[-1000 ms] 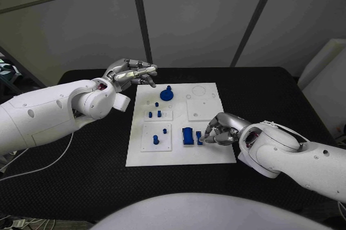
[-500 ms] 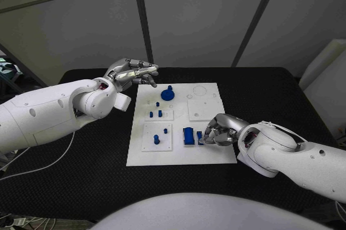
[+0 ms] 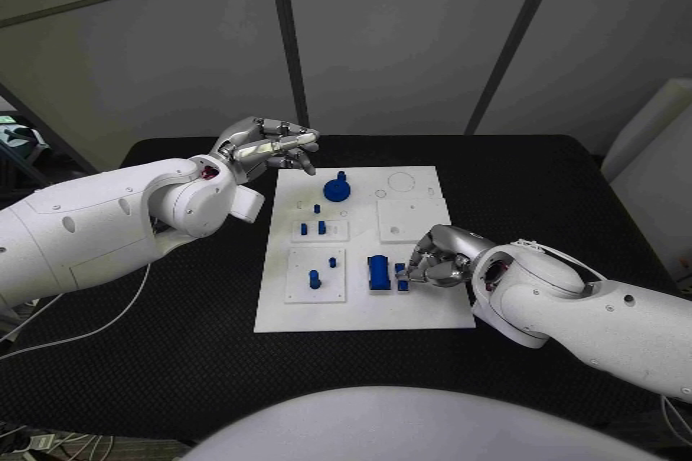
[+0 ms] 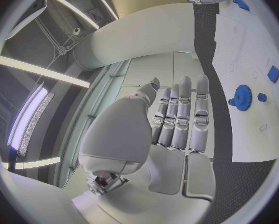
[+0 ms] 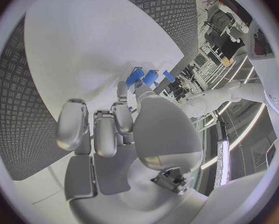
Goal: Assemble the parts on the task board
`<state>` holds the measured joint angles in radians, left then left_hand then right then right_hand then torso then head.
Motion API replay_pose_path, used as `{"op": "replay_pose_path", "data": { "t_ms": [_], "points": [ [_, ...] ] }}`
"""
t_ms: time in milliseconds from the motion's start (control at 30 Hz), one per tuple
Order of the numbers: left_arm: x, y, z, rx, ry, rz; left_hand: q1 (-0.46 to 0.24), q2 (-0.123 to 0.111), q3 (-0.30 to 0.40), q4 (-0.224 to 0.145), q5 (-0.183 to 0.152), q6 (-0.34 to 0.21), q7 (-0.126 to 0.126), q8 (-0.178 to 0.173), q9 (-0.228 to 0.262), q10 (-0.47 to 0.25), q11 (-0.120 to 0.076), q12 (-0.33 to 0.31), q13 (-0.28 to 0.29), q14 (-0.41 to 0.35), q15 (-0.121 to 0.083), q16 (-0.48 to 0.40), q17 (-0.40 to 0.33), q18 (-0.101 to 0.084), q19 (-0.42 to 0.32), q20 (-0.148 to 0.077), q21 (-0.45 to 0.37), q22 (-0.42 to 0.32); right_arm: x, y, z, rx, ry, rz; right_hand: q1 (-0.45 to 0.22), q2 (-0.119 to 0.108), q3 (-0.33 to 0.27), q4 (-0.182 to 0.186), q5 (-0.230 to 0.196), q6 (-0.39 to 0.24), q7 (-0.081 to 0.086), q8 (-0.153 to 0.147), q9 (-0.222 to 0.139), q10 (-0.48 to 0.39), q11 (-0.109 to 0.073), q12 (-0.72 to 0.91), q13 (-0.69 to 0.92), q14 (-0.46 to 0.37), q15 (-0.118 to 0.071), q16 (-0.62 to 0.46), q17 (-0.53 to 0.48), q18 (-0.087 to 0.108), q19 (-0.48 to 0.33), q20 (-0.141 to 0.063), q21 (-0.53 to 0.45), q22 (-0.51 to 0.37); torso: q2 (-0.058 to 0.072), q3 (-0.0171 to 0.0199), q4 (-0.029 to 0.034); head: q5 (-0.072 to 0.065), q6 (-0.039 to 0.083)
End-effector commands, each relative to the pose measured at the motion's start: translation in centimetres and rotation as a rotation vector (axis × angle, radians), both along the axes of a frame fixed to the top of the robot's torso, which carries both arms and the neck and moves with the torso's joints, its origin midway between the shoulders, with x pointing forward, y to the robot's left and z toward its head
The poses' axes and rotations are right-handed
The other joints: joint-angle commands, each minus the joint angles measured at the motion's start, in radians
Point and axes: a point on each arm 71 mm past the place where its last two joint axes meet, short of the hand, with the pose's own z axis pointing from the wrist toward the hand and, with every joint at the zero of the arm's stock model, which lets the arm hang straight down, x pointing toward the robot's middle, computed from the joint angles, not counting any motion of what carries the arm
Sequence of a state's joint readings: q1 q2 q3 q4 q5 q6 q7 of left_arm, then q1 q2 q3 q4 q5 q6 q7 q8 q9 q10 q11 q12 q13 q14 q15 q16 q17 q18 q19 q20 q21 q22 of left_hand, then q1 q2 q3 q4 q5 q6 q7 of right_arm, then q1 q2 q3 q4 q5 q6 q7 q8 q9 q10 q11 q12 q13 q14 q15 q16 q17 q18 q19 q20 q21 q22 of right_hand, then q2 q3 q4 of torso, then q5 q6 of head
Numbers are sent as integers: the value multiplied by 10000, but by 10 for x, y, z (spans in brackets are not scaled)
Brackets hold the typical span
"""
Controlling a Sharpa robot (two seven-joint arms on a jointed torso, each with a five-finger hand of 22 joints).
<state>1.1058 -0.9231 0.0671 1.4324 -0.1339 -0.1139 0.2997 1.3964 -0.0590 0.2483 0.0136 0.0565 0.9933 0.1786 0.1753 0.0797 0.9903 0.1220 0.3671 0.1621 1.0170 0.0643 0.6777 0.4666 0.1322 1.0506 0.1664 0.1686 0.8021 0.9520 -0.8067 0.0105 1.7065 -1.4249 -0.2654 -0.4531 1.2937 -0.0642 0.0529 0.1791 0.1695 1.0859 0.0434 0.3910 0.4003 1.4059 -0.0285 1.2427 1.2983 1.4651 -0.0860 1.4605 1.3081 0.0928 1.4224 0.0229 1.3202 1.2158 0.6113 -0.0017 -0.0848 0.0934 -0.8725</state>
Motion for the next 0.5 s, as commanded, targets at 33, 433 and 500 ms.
{"op": "replay_pose_path", "data": {
  "t_ms": [33, 433, 500],
  "points": [
    [0, -2, 1, -57, -91, -131, 26, 81, -15, 12, -21, -52, -16, 69, -15, -44, 6, -38, -11, 59, -18, -59, -16, 480, 37, 0, -51, -11, 3, 1, -1, -4, -149, 115, 133, 3, 6, -57, -65, -53, -43, 56, 9, 46, -34, 53, 15, 804, -71, 43, 1480, -180, 41, -55, 16, 17, -12, -12, -6, 1, -1],
    [0, -2, 1, -64, -91, -143, 51, 86, -6, -5, -20, -53, -21, 75, -17, -45, 2, -33, -18, 58, -21, -64, -16, 482, 42, -1, -62, -21, 5, 2, -2, 62, -342, 197, 286, 65, 13, -174, -165, -48, -62, 81, 26, 66, -52, 86, 48, 806, -86, 50, 1489, -182, 47, -67, 25, 34, -26, -15, -23, -2, -1],
    [0, -2, 1, -63, -91, -140, 51, 86, -6, -5, -20, -53, -21, 75, -17, -45, 2, -33, -18, 58, -21, -64, -16, 482, 42, -1, -62, -21, 5, 3, 0, 251, -504, 249, 283, 75, 12, -171, -173, -45, -61, 84, 28, 73, -51, 100, 60, 808, -87, 58, 1497, -183, 49, -68, 28, 38, -25, -15, -33, -10, -1]
  ]
}}
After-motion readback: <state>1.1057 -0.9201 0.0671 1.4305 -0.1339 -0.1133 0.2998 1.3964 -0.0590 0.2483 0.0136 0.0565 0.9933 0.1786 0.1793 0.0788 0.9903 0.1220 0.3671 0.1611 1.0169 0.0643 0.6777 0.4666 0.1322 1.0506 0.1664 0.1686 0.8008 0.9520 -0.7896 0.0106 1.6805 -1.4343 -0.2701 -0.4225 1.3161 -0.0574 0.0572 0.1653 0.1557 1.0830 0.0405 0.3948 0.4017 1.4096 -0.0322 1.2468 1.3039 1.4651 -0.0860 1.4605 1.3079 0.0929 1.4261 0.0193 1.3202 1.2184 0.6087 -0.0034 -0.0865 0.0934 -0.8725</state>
